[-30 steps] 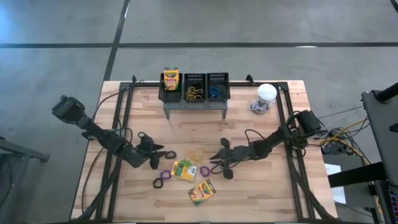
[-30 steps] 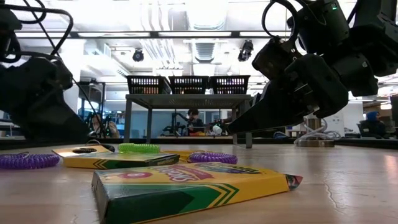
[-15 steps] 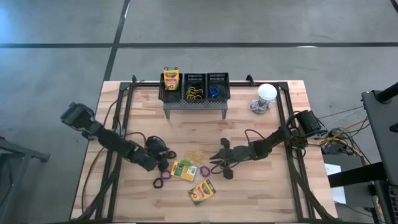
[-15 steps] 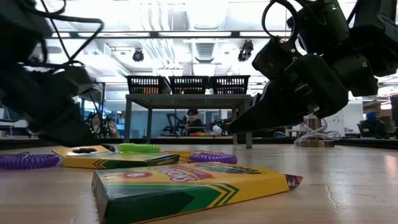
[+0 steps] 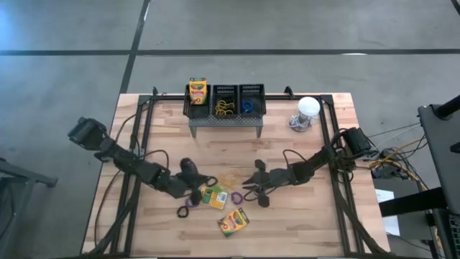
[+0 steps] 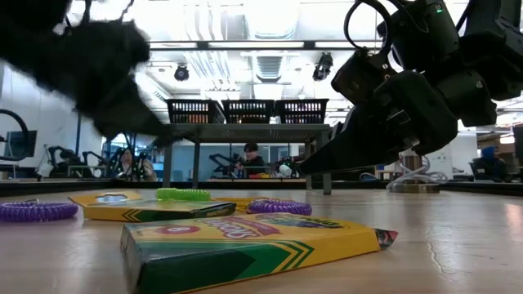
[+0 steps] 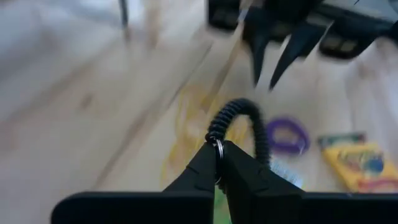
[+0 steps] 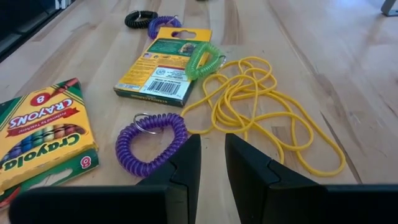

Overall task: Pick & Place Office Desk Supplies
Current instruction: Put the black spring keychain in the right black bin on the shelf

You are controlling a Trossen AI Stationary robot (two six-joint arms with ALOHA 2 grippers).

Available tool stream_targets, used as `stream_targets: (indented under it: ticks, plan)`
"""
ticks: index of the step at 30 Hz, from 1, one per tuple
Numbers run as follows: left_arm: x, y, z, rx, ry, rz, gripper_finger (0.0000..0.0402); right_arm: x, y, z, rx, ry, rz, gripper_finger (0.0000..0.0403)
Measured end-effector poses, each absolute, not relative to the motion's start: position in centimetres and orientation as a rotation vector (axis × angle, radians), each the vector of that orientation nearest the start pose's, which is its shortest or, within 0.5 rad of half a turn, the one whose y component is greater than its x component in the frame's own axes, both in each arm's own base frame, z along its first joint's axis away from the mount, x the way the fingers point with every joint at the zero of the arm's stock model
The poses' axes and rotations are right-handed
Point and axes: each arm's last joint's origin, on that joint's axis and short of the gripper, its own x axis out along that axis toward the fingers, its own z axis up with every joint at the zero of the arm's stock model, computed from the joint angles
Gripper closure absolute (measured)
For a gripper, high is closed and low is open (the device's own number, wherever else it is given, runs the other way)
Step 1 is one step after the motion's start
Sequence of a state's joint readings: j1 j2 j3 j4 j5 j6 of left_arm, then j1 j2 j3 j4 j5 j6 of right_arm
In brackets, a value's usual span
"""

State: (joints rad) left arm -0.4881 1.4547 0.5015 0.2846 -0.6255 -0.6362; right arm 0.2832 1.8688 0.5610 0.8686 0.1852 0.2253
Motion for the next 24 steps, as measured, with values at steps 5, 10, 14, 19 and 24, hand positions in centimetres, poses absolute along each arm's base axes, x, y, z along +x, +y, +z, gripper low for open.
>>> stream_targets:
  ticks: [5,10,14,19,24]
  plan:
    - [25.3,-11.3,15.8,-0.133,0.435,0.319,0.0393,29.7,8.2,9.9,0.185,0.384,0.046,0.0333]
    - [26.7,-11.7,14.4,-0.047,0.429,0.442,0.0392,29.9,8.4,10.5,0.211,0.323,0.059,0.0307]
    - [27.6,-12.1,13.0,-0.003,0.443,0.491,0.0392,30.0,8.3,10.7,0.221,0.298,0.019,0.0272]
    - [28.8,-12.7,12.2,0.047,0.454,0.492,0.0392,30.3,8.2,10.7,0.221,0.284,-0.025,0.0224]
    - [29.3,-13.1,12.2,0.071,0.462,0.469,0.0392,31.3,8.4,9.1,0.178,0.308,-0.045,0.0187]
